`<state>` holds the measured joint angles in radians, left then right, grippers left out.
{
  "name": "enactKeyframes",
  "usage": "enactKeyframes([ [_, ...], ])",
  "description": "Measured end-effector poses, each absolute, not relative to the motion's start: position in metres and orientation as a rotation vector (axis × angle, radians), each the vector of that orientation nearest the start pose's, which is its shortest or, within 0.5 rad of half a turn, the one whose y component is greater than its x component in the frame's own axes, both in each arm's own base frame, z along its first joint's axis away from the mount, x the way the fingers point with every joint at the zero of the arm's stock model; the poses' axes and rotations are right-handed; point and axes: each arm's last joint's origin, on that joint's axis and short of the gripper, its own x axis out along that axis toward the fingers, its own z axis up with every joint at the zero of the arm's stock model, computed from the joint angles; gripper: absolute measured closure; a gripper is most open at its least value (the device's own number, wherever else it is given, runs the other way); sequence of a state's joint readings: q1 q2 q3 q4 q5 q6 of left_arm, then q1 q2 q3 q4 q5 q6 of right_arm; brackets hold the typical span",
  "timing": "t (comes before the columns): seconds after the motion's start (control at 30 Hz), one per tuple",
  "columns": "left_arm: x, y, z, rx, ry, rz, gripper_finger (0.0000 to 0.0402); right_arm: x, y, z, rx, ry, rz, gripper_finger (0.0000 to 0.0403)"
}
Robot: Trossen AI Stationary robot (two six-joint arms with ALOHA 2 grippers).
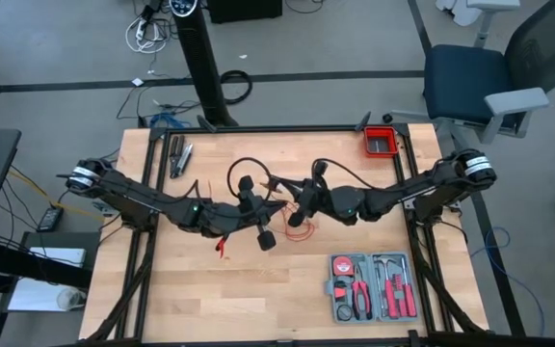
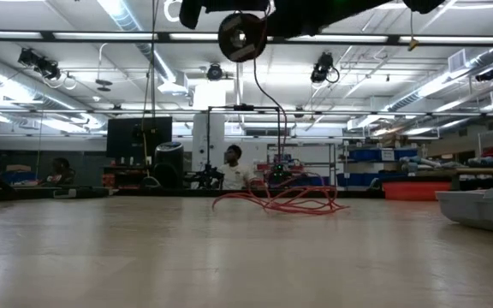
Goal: Coil cords
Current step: Coil the wire
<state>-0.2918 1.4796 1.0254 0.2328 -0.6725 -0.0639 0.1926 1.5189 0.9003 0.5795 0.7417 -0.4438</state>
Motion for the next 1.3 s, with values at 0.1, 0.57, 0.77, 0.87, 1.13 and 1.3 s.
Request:
enactKeyframes([
  [0.1, 0.326, -0.079, 0.287, 0.048, 0.197, 0.392, 0.0401, 0.326, 0.042, 0.276, -0.389, 0.103, -0.52, 0.0403],
  [0.57, 0.332, -0.082, 0.272, 0.109, 0.251, 0.397, 0.0362, 0.309, 0.038, 0.297, -0.376, 0.092, -0.53, 0.0403],
  [0.77, 0.332, -0.082, 0.269, 0.122, 0.279, 0.384, 0.0348, 0.286, 0.035, 0.32, -0.342, 0.077, -0.532, 0.0402],
  [0.87, 0.332, -0.082, 0.271, 0.131, 0.269, 0.382, 0.0348, 0.272, 0.035, 0.326, -0.316, 0.04, -0.529, 0.0403],
  [1.13, 0.333, -0.081, 0.28, 0.183, 0.2, 0.438, 0.0349, 0.241, 0.034, 0.321, -0.232, -0.058, -0.41, 0.0402],
  [1.3, 0.335, -0.082, 0.285, 0.2, 0.154, 0.381, 0.0349, 0.229, 0.036, 0.304, -0.267, -0.08, -0.194, 0.0402],
])
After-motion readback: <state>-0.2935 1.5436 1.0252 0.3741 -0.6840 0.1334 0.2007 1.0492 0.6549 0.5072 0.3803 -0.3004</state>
